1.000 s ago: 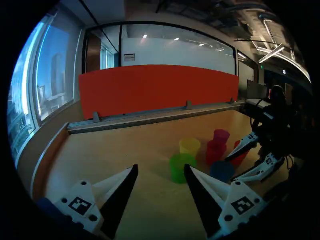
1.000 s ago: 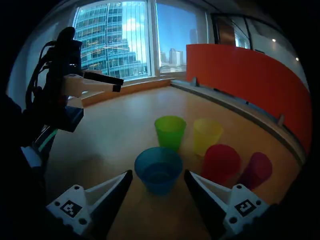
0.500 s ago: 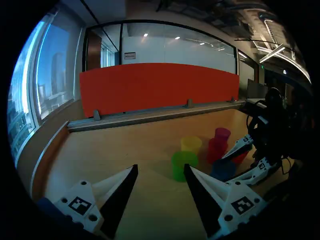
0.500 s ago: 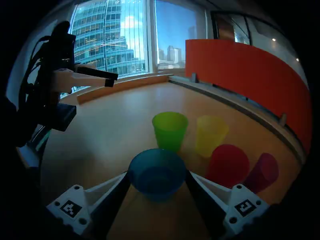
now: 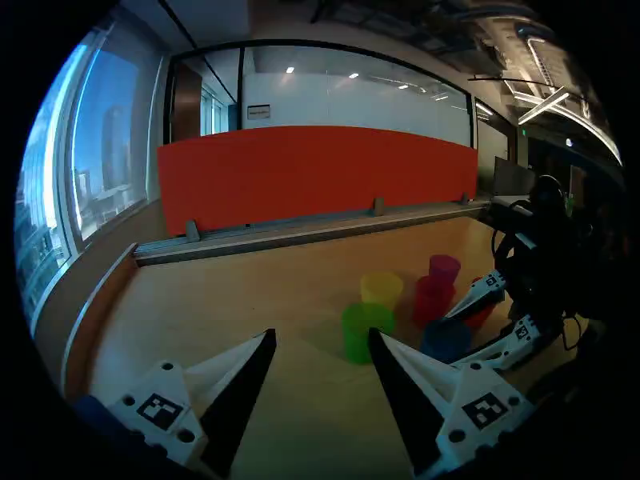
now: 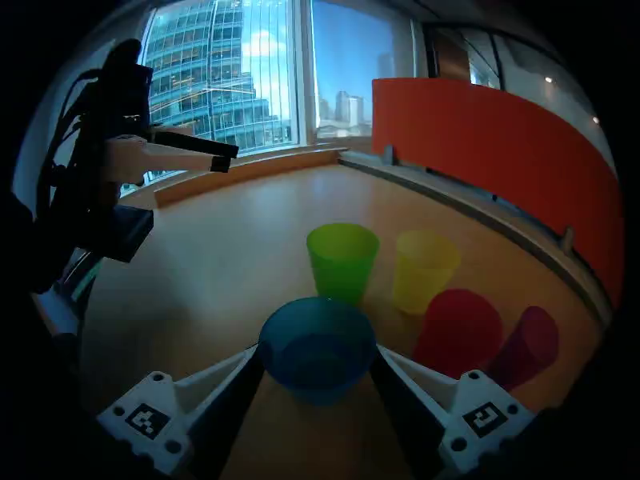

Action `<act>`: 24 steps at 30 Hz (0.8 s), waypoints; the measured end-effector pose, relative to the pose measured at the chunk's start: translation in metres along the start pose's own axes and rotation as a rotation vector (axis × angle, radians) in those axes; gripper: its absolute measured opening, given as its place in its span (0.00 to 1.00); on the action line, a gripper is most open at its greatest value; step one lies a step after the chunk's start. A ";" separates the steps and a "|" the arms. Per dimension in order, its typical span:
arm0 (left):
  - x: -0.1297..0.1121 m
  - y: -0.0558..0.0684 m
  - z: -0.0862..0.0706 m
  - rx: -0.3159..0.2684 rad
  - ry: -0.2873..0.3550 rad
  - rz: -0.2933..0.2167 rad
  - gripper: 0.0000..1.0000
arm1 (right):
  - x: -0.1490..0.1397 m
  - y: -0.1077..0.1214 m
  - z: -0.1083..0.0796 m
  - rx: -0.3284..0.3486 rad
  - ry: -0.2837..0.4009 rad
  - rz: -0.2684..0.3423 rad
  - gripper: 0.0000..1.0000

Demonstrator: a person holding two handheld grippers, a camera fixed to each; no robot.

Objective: Pour water

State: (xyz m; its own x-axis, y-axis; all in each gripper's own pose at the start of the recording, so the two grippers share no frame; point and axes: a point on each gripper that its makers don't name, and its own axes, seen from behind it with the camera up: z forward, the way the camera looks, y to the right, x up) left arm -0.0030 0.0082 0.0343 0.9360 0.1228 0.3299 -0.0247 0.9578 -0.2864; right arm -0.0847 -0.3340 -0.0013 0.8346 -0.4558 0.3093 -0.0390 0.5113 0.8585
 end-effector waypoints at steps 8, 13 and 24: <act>0.001 0.000 0.002 0.000 0.002 0.000 0.85 | 0.007 0.002 -0.007 -0.002 0.028 0.011 0.91; 0.003 0.003 0.002 -0.001 0.004 0.005 0.85 | 0.018 0.003 -0.018 -0.002 0.063 0.010 0.91; 0.004 0.008 0.004 -0.002 0.004 0.016 0.85 | 0.052 0.008 -0.060 -0.029 0.164 -0.006 0.91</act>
State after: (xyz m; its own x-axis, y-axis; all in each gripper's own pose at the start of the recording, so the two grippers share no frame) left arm -0.0012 0.0177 0.0371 0.9368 0.1375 0.3218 -0.0392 0.9550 -0.2939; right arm -0.0084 -0.3105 -0.0028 0.9133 -0.3351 0.2314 -0.0197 0.5311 0.8471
